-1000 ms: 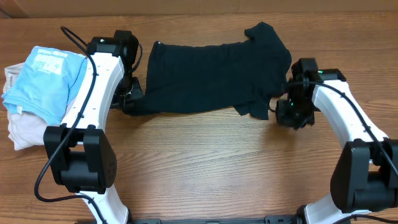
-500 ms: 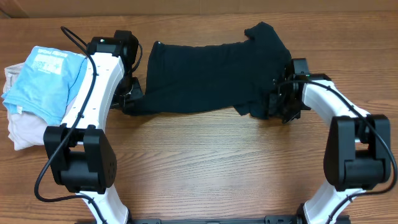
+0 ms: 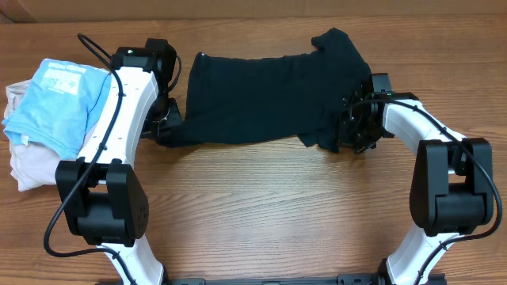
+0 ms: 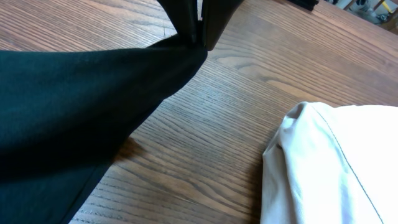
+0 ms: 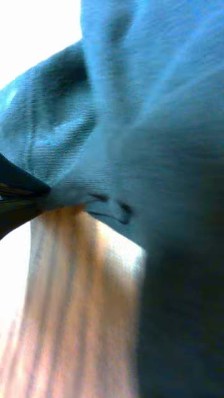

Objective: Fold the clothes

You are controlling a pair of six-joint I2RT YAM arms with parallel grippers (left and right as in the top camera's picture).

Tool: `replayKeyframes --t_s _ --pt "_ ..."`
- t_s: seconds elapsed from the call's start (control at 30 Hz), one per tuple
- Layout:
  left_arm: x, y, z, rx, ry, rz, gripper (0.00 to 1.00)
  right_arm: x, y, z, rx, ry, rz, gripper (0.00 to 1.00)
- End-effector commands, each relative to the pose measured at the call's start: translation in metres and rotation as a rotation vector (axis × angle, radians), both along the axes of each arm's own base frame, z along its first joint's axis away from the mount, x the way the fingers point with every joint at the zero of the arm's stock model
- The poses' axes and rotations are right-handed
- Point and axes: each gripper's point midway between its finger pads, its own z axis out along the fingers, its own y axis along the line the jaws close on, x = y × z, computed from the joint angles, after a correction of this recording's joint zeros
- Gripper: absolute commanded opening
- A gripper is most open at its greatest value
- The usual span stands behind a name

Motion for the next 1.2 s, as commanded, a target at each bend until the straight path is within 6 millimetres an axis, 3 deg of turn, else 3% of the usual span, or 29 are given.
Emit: replayKeyframes --t_s 0.0,0.13,0.3,0.37,0.47,0.53,0.7,0.8,0.83,1.0,1.17 --pt "-0.001 -0.002 0.003 0.002 -0.003 -0.024 0.04 -0.027 -0.012 -0.019 -0.057 0.12 -0.002 0.04" --pt "-0.001 0.0 0.004 0.009 -0.003 -0.031 0.04 -0.063 -0.032 0.008 -0.12 0.248 -0.023 0.04" --pt "0.0 0.0 0.004 0.008 -0.006 -0.03 0.04 -0.104 -0.073 0.034 -0.334 0.395 -0.127 0.04" --pt "0.001 -0.001 0.004 0.008 -0.01 -0.03 0.04 -0.114 -0.085 0.037 -0.379 0.438 -0.174 0.04" --pt "0.001 -0.001 0.004 0.007 -0.011 -0.03 0.04 -0.119 -0.084 0.038 -0.349 0.465 -0.192 0.04" --pt "0.001 0.0 0.004 0.008 -0.011 -0.03 0.04 -0.121 -0.084 0.039 -0.35 0.475 -0.19 0.2" --pt "0.002 -0.001 0.003 0.007 -0.015 -0.03 0.04 -0.117 -0.084 0.038 -0.349 0.457 -0.196 0.24" --pt "0.004 -0.001 0.003 0.006 -0.022 -0.03 0.04 -0.095 -0.084 0.031 -0.334 0.366 -0.212 0.3" --pt "0.004 -0.001 0.003 0.006 -0.023 -0.03 0.05 -0.088 -0.081 0.029 -0.314 0.338 -0.213 0.34" --pt "0.004 -0.001 0.003 0.006 -0.021 -0.03 0.04 -0.051 -0.051 0.025 -0.112 0.183 -0.154 0.35" --pt "0.003 -0.001 0.003 0.006 -0.021 -0.03 0.04 -0.043 -0.043 0.017 -0.083 0.14 -0.148 0.34"
